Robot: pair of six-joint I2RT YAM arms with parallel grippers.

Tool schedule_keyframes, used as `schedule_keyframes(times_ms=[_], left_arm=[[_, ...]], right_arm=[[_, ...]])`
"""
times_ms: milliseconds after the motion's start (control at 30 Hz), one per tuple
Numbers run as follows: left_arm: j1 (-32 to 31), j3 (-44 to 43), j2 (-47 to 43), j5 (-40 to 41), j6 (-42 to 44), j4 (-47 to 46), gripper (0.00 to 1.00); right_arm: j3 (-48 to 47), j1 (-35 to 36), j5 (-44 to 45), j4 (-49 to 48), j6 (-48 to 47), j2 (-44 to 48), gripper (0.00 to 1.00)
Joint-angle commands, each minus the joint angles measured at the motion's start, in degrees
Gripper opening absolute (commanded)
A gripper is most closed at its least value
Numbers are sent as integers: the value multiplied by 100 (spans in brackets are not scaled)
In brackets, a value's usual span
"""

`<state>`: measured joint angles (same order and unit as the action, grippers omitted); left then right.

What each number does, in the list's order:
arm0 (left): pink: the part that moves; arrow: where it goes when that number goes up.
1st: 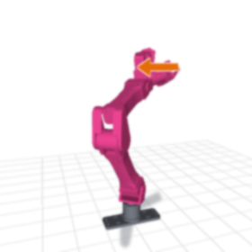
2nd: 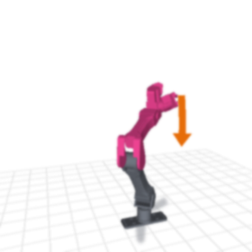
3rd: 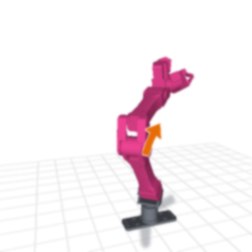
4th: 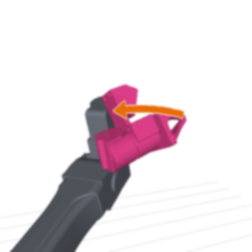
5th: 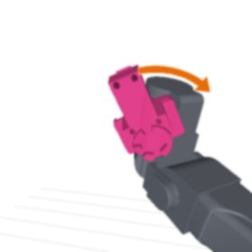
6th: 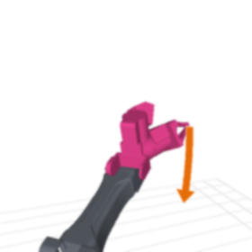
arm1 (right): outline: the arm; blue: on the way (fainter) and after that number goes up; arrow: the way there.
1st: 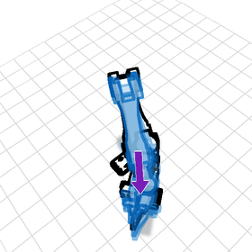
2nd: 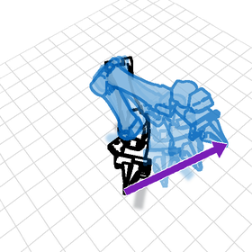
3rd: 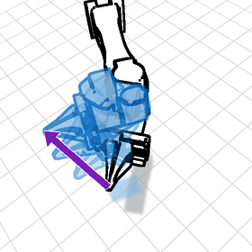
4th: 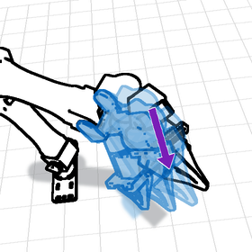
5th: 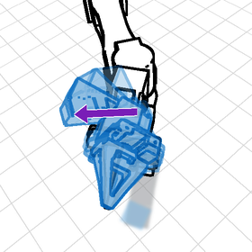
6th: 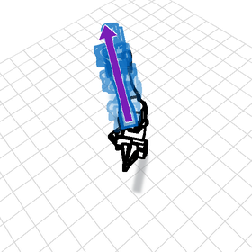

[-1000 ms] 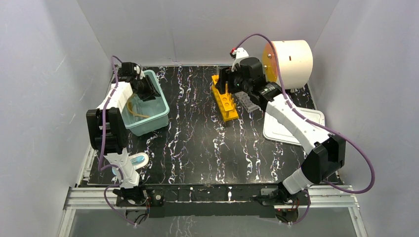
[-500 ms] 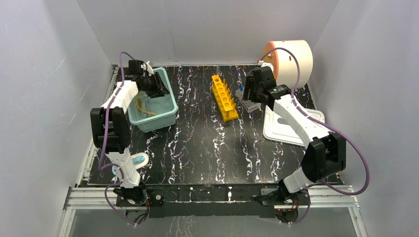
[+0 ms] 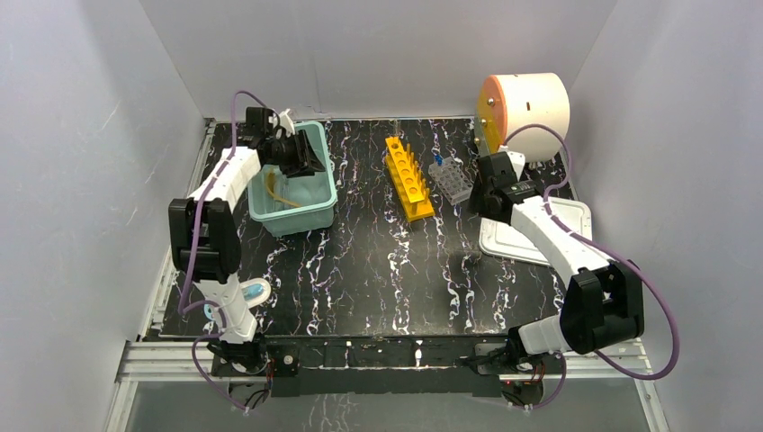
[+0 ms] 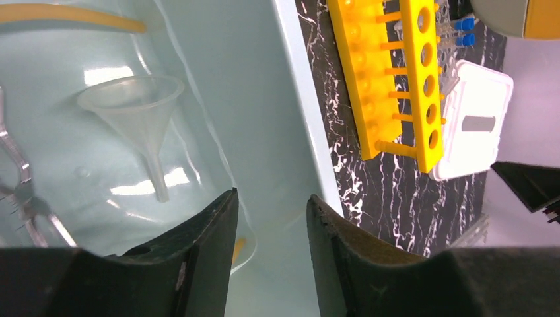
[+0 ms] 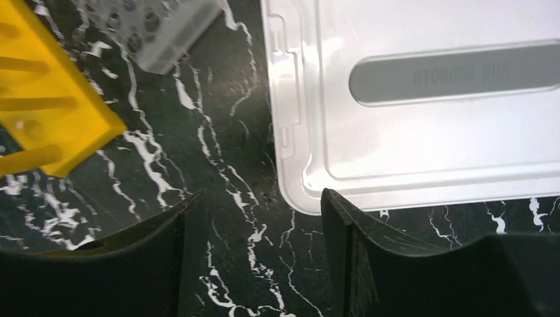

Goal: Organize the chemistry lab equipment

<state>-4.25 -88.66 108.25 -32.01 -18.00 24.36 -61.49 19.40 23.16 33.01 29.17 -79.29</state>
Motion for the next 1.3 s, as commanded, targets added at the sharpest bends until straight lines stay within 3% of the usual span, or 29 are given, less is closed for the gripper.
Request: schedule_keyframes(times_ms=[0, 200, 433, 700, 900, 1067, 1267], left_arm=[[-14, -213, -853, 628, 54, 335, 44], [-14, -975, -1457, 1839, 266, 1227, 61], [-10, -892, -2209, 2121, 286, 1128, 98], [-14, -734, -2547, 1892, 445, 954, 98], [-6, -782, -2572, 1765, 168, 889, 98], [-6, -782, -2590, 1217, 275, 761, 98], [-6, -640, -2555, 284, 193, 513, 94]], right_arm=[[492, -91, 219, -258, 123, 78, 68], [1225, -172, 1, -1221, -179, 66, 64], [1496, -234, -289, -1729, -355, -299, 62], [1577, -235, -339, -1718, -355, -521, 50], [1509, -241, -156, -1374, -68, -720, 50], [1421, -235, -511, -1324, 40, -833, 47], [1223, -236, -503, -1103, 66, -850, 20]])
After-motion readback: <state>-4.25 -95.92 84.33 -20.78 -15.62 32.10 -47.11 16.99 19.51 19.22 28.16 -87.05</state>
